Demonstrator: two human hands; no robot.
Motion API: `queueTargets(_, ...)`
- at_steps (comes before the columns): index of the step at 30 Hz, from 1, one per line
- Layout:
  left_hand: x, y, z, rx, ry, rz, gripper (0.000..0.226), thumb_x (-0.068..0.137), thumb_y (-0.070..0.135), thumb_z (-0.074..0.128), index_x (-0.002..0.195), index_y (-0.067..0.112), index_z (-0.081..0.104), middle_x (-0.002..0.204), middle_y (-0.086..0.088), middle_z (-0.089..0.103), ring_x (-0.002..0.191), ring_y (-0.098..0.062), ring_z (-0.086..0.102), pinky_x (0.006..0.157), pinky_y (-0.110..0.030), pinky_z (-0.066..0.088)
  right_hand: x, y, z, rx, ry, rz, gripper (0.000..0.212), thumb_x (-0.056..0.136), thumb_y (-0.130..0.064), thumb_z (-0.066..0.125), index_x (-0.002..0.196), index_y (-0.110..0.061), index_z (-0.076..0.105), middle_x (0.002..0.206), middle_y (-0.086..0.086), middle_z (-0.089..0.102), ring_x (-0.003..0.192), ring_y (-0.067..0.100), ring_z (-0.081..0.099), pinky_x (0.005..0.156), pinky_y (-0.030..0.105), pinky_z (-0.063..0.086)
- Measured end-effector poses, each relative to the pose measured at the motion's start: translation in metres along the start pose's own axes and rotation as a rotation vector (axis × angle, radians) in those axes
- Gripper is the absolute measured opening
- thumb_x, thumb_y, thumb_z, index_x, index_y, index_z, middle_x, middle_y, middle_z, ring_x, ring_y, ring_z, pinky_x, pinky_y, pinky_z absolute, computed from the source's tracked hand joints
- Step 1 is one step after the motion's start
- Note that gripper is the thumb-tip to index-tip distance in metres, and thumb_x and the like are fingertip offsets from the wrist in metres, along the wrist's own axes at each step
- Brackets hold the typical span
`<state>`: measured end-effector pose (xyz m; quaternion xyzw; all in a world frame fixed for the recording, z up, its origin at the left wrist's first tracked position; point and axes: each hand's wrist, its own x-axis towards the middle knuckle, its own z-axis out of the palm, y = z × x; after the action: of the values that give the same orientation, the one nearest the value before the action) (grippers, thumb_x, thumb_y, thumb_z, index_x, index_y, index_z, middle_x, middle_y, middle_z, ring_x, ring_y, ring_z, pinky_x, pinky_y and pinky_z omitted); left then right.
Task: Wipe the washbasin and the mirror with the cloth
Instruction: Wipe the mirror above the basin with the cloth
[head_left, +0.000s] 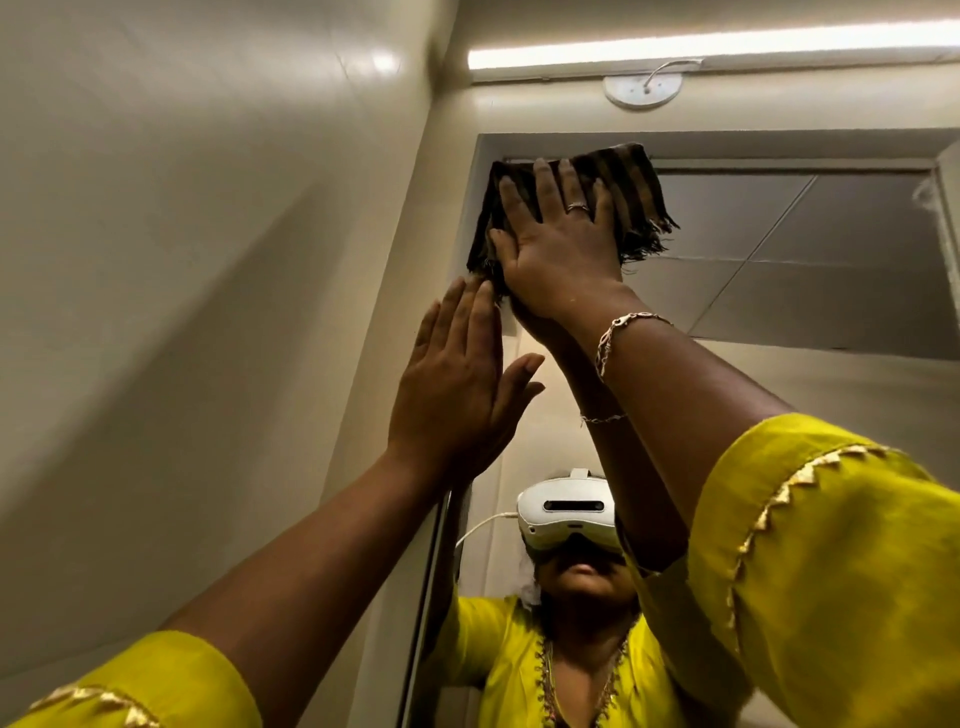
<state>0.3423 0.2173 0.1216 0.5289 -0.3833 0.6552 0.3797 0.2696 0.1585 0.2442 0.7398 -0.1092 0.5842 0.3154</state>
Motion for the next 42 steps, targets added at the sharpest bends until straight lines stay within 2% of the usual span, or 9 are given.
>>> queueTargets(17,0.0,0.005,-0.005,0.087,-0.099,0.014,0.089,0.086,0.068,0.008,0.139,-0.003,0.027,0.146,-0.024,0.028,0.137,-0.032,0.02,0.112,-0.044,0.018,-0.037,0.084,-0.015,0.004,0.025,-0.002,0.053,0.098,-0.045,0.022,0.147,-0.031,0.009,0.158,0.005,0.002,0.145,0.023,-0.004,0.116,0.043,-0.004)
queueTargets(19,0.0,0.005,-0.005,0.101,-0.111,0.021,0.09,0.086,0.068,0.007,0.139,-0.003,0.025,0.147,-0.023,0.026,0.138,-0.031,0.018,0.113,-0.041,0.013,-0.042,0.099,-0.017,-0.005,0.024,0.006,0.053,0.098,-0.046,0.022,0.147,-0.032,0.009,0.158,0.004,0.003,0.145,0.022,-0.003,0.116,0.042,-0.004)
queueTargets(22,0.002,0.002,-0.004,0.128,-0.123,0.038,0.09,0.087,0.068,0.005,0.14,-0.003,0.022,0.149,-0.022,0.022,0.138,-0.027,0.012,0.114,-0.024,-0.002,-0.048,0.122,-0.022,-0.01,0.032,0.028,0.053,0.098,-0.045,0.023,0.147,-0.032,0.009,0.158,0.004,0.003,0.145,0.022,-0.003,0.116,0.042,-0.004)
queueTargets(24,0.002,0.0,-0.003,0.139,-0.136,0.051,0.09,0.087,0.067,0.005,0.141,-0.003,0.02,0.149,-0.021,0.019,0.138,-0.026,0.01,0.112,-0.019,-0.007,-0.053,0.136,-0.025,-0.018,0.038,0.047,0.053,0.098,-0.045,0.023,0.147,-0.032,0.009,0.158,0.003,0.002,0.145,0.022,-0.003,0.116,0.041,-0.004)
queueTargets(42,0.003,-0.008,-0.002,0.153,-0.137,0.063,0.087,0.088,0.065,0.005,0.14,-0.003,0.019,0.149,-0.02,0.019,0.138,-0.027,0.01,0.111,-0.016,-0.009,-0.074,0.195,-0.038,-0.095,0.034,0.233,0.056,0.097,-0.049,0.023,0.147,-0.032,0.008,0.158,0.006,0.002,0.144,0.03,0.003,0.115,0.043,0.001)
